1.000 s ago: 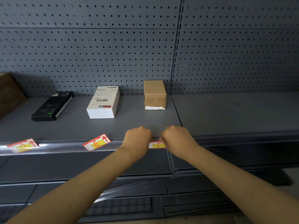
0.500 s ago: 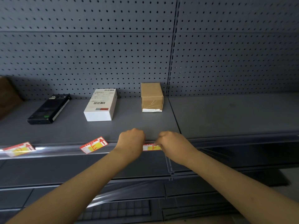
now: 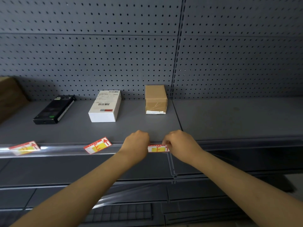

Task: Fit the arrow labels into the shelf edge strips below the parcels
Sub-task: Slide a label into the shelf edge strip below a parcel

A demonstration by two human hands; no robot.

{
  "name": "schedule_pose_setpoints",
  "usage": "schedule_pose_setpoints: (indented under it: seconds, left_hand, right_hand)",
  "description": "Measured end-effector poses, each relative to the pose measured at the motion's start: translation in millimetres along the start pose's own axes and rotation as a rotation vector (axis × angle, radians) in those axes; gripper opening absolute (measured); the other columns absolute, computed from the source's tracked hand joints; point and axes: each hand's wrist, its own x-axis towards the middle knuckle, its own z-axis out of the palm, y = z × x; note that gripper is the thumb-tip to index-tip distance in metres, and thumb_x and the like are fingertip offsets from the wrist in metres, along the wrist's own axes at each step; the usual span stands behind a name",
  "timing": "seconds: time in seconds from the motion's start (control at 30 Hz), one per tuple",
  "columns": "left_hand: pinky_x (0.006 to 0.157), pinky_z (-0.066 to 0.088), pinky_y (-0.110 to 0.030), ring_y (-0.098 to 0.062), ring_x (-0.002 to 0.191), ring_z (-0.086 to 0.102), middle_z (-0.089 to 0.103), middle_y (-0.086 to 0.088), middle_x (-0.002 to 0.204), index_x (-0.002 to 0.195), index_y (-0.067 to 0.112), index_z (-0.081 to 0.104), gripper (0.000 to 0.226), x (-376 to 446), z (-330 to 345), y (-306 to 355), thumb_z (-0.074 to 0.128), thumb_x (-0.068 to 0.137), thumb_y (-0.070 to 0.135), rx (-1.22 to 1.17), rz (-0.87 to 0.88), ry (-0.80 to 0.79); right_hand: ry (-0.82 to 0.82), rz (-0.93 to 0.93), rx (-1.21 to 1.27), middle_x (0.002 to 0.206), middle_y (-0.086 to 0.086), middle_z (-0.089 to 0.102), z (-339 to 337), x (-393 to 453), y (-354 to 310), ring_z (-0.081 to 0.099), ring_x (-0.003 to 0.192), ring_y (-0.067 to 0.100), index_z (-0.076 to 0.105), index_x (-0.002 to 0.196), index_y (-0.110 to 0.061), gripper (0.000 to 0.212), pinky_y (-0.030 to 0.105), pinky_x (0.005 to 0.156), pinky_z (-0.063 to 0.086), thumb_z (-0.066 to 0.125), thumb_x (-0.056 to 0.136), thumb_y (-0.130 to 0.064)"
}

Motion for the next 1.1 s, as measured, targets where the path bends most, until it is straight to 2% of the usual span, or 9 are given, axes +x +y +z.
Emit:
schedule_pose_setpoints:
  seconds: [0.13,0.3,0.47,0.67,0.87,1.1]
  left_hand:
    - [0.079,0.052,-0.028,-0.024,0.095,0.068,0.068,-0.009,0.110,0.111,0.012,0.069,0.022,-1,-1,6,0.062,0.091,0.014,0.022,-0.002,0.007]
    - [0.081,0.053,-0.031,-0.027,0.098,0.068,0.068,-0.010,0.112,0.113,0.012,0.070,0.025,-2,-8,-1,0.060,0.090,0.009,0.013,-0.031,0.029]
    - [0.085,0.054,-0.033,-0.027,0.099,0.068,0.069,-0.010,0.115,0.114,0.013,0.071,0.026,-1,-10,-4,0.061,0.090,0.012,-0.044,-0.041,0.004]
    - [0.088,0.053,-0.029,-0.024,0.100,0.068,0.069,-0.009,0.116,0.116,0.013,0.071,0.027,-2,-2,-5,0.061,0.091,0.013,-0.100,-0.009,-0.024]
    - [0.091,0.052,-0.028,-0.021,0.102,0.067,0.069,-0.007,0.117,0.118,0.013,0.070,0.028,1,1,-4,0.064,0.091,0.016,-0.138,-0.019,-0.041]
    - [0.088,0.054,-0.029,-0.023,0.098,0.068,0.071,-0.008,0.112,0.114,0.014,0.072,0.026,1,1,-4,0.061,0.091,0.013,-0.131,-0.007,-0.033]
  right_hand:
    - [0.002,0.012,0.082,0.104,0.004,0.072,-3,-4,0,0.067,0.090,0.018,0.073,0.103,-0.016,0.022,0.036,0.083,0.057,0.056,0.091,-0.007]
    - [0.174,0.127,0.322,0.093,0.002,0.075,-17,-3,14,0.068,0.082,0.011,0.075,0.094,-0.015,0.017,0.027,0.080,0.057,0.063,0.087,-0.006]
    - [0.182,0.181,0.337,0.088,0.000,0.073,-27,-4,24,0.066,0.078,0.010,0.075,0.092,-0.016,0.017,0.029,0.077,0.058,0.063,0.085,-0.006]
    - [0.062,0.084,0.238,0.097,0.002,0.074,-19,-13,8,0.067,0.083,0.012,0.075,0.096,-0.015,0.019,0.030,0.081,0.058,0.059,0.088,-0.009]
    - [-0.053,0.035,0.040,0.115,0.005,0.068,-9,-13,-2,0.065,0.097,0.020,0.069,0.116,-0.015,0.028,0.038,0.086,0.056,0.056,0.092,-0.013]
    - [-0.020,-0.010,-0.120,0.111,0.005,0.063,-1,-12,-6,0.060,0.099,0.021,0.068,0.111,-0.014,0.024,0.036,0.081,0.054,0.057,0.091,-0.009]
